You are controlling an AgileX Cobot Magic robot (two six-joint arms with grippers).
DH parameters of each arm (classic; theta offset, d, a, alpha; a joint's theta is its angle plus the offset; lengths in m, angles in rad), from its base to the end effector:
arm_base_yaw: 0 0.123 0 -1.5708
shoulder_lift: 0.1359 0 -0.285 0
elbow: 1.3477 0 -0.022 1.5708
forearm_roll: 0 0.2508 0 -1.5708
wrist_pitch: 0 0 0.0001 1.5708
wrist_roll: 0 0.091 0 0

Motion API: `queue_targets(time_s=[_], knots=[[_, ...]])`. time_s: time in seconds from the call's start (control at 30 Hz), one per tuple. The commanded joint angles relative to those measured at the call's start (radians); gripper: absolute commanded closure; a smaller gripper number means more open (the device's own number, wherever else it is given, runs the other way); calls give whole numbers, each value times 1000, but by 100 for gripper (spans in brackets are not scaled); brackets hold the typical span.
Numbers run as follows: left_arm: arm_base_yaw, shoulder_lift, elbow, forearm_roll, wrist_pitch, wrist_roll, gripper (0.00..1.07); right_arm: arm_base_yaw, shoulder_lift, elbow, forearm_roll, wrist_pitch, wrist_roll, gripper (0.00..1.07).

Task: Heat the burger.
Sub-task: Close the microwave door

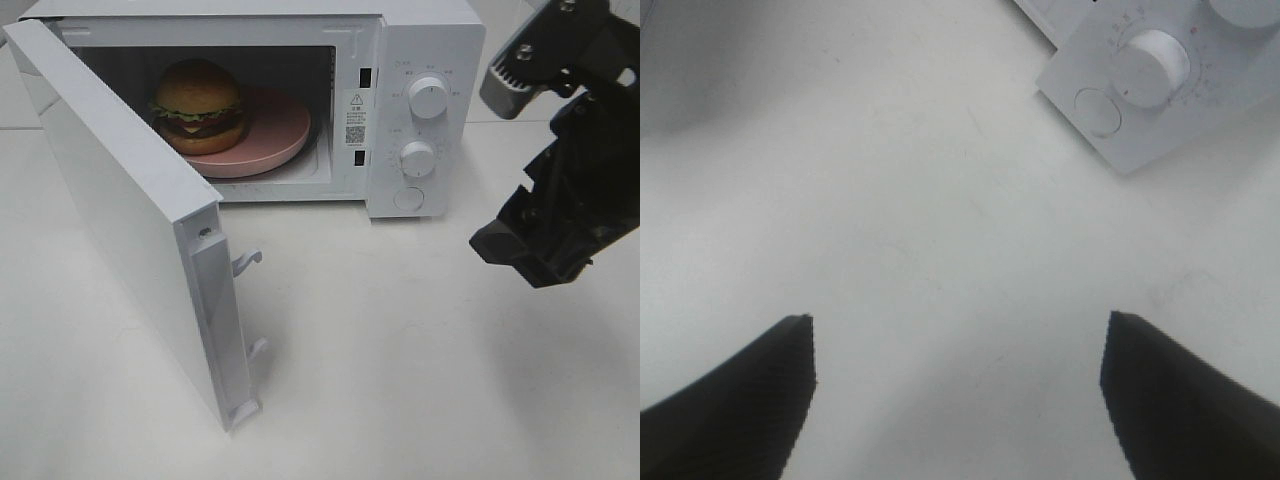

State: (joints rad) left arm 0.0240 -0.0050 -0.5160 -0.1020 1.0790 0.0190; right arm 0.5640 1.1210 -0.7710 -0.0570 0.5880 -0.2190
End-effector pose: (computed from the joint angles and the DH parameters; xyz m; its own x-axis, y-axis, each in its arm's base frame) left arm -0.0083 -0.0084 0.2805 -0.4530 -0.0401 -0.8906 0.0429 0.9969 -0.0667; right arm 0.1873 0.1151 0.2818 -0.4765 -0.6128 -0.6304 -0.6656 0.7199 -0.1967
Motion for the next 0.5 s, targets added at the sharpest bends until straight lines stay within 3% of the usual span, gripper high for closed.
queue_targets(time_s=[0.03, 0.5], knots=[[2, -16, 0, -5, -8, -1, 9, -6, -66, 10, -11, 89, 51, 31], [2, -16, 0, -5, -8, -1, 9, -6, -399, 10, -60, 368, 167, 31]])
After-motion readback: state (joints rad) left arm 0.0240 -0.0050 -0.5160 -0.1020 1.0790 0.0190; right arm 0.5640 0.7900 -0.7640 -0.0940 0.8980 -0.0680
